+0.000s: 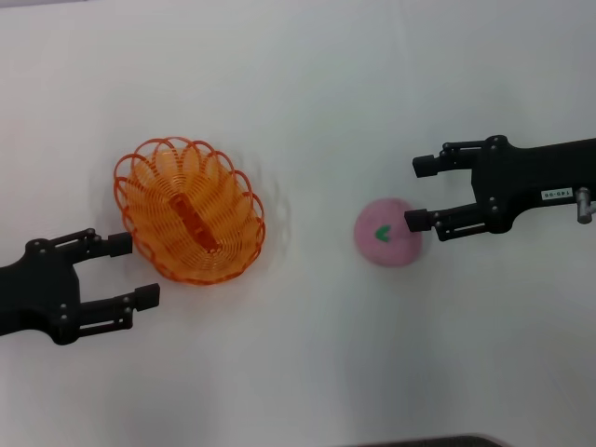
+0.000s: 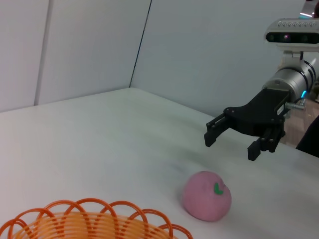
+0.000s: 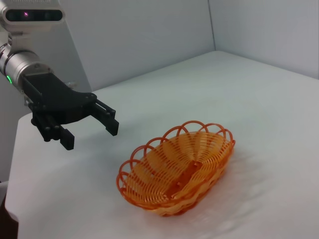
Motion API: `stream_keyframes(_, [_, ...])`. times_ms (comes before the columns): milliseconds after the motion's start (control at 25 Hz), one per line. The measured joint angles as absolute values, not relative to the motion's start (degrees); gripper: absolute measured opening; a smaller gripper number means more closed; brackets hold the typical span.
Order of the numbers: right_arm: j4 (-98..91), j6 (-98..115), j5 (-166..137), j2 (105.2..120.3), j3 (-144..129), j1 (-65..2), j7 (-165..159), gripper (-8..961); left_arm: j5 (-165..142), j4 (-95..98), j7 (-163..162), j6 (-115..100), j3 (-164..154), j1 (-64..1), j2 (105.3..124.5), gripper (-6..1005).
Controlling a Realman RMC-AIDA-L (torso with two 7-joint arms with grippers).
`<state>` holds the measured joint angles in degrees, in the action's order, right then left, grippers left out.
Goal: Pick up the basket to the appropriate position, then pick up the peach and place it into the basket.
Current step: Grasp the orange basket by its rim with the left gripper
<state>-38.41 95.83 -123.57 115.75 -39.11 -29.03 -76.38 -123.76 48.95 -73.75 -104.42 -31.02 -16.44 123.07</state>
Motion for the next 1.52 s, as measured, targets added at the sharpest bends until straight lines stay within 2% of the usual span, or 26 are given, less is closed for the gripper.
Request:
stream_keyframes(960, [-38.43, 95.78, -123.57, 115.76, -39.11, -29.48, -76.55, 854, -123.38, 49.74, -75.97, -104.71, -30.93, -16.72, 123.09, 789])
stream_keyframes(1280, [-38.50, 95.81, -123.57, 115.81, -39.04, -29.98, -76.55, 853, -123.57, 65.51, -95.71, -108.05, -31.08, -21.38, 122.39, 786])
stream_keyframes(1360, [-38.46, 95.80, -123.58, 115.80, -39.10, -30.24, -76.47, 853, -124.36, 69.57, -101.89, -108.34, -31.65, -23.49, 122.03, 786])
stream_keyframes(1520, [-38.02, 95.80, -123.58, 116.02, -39.48, -30.52, -75.84, 853, -128.74, 73.30, -116.30, -107.47, -35.22, -29.90, 119.30, 784])
